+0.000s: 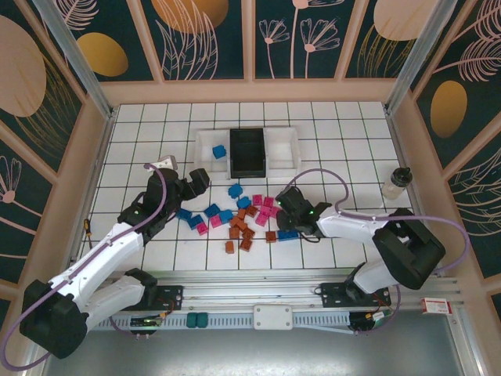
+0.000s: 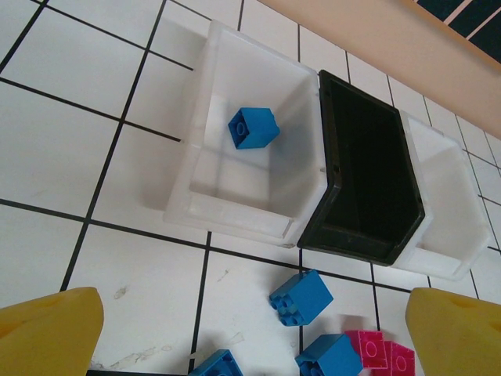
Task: Sort the legos into containers by color
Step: Pick up the lego from the bottom-center of the table, then place the lego in the container, then pick up the lego from the bottom-left of the table.
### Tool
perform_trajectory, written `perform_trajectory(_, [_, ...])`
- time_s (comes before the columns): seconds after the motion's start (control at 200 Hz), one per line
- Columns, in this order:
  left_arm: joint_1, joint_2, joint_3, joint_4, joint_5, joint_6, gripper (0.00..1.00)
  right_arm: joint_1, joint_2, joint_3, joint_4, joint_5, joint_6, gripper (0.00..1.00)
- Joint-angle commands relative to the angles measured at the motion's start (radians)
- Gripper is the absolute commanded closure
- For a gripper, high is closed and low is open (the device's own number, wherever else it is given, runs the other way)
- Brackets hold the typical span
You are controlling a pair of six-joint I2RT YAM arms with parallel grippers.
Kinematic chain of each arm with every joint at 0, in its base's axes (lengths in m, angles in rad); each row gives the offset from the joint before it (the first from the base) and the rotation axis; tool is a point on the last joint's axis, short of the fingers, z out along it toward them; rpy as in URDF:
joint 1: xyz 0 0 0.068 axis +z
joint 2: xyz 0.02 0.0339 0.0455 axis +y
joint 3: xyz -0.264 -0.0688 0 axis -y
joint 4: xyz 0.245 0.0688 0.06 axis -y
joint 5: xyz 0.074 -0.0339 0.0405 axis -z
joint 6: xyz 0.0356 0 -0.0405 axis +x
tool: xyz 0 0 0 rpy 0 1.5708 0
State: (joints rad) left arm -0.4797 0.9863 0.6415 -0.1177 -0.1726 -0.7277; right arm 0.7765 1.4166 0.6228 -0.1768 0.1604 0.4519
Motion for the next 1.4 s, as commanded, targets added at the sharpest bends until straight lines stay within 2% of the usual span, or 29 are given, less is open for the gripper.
perform_trajectory(0.0, [0.001,-0.027,-0.006,-0.025,-0.019,-0.003,0.01,-0.037,-0.108,0.001,-0.018,0.016,-0.008,0.75])
perform_trajectory(0.12, [0.001,-0.044,-0.021,-0.028,-0.031,-0.011,0.01,-0.073,-0.175,0.067,-0.012,-0.011,-0.049,0.75])
perform_trajectory(0.215, [0.001,-0.043,-0.036,-0.032,-0.035,-0.022,0.01,-0.12,-0.131,0.165,0.03,-0.032,-0.088,0.75])
perform_trajectory(0.38, [0.002,-0.033,-0.052,-0.06,-0.036,-0.036,0.01,-0.203,0.088,0.364,0.161,-0.05,-0.111,0.76])
perform_trajectory(0.49, [0.001,-0.063,-0.069,-0.096,-0.059,-0.06,0.01,-0.223,0.271,0.515,0.165,-0.018,-0.11,0.77])
perform_trajectory(0.586, [0.001,-0.111,-0.095,-0.117,-0.067,-0.079,0.01,-0.29,0.385,0.599,0.163,0.003,-0.099,0.77])
perform_trajectory(0.651, [0.001,-0.139,-0.112,-0.134,-0.075,-0.095,0.01,-0.315,0.443,0.649,0.162,-0.017,-0.087,0.71])
perform_trajectory(0.686, [0.001,-0.149,-0.124,-0.143,-0.08,-0.098,0.01,-0.322,0.46,0.667,0.165,-0.035,-0.086,0.63])
perform_trajectory(0.736, [0.001,-0.156,-0.133,-0.163,-0.093,-0.109,0.01,-0.323,0.477,0.691,0.177,-0.051,-0.092,0.47])
perform_trajectory(0.796, [0.001,-0.156,-0.145,-0.184,-0.115,-0.122,0.01,-0.319,0.472,0.708,0.182,-0.064,-0.101,0.4])
perform_trajectory(0.881, [0.001,-0.142,-0.164,-0.19,-0.118,-0.138,0.01,-0.305,0.434,0.702,0.191,-0.071,-0.107,0.37])
perform_trajectory(1.096, [0.001,-0.019,-0.207,-0.12,-0.04,-0.196,0.07,-0.194,0.278,0.571,0.242,-0.016,-0.151,0.37])
perform_trajectory(1.241, [0.002,0.08,-0.206,-0.105,-0.063,-0.237,0.05,-0.139,0.2,0.485,0.267,0.0,-0.156,0.37])
perform_trajectory(1.391, [0.012,0.176,-0.186,-0.033,-0.083,-0.212,0.05,-0.116,0.136,0.417,0.29,-0.018,-0.144,0.38])
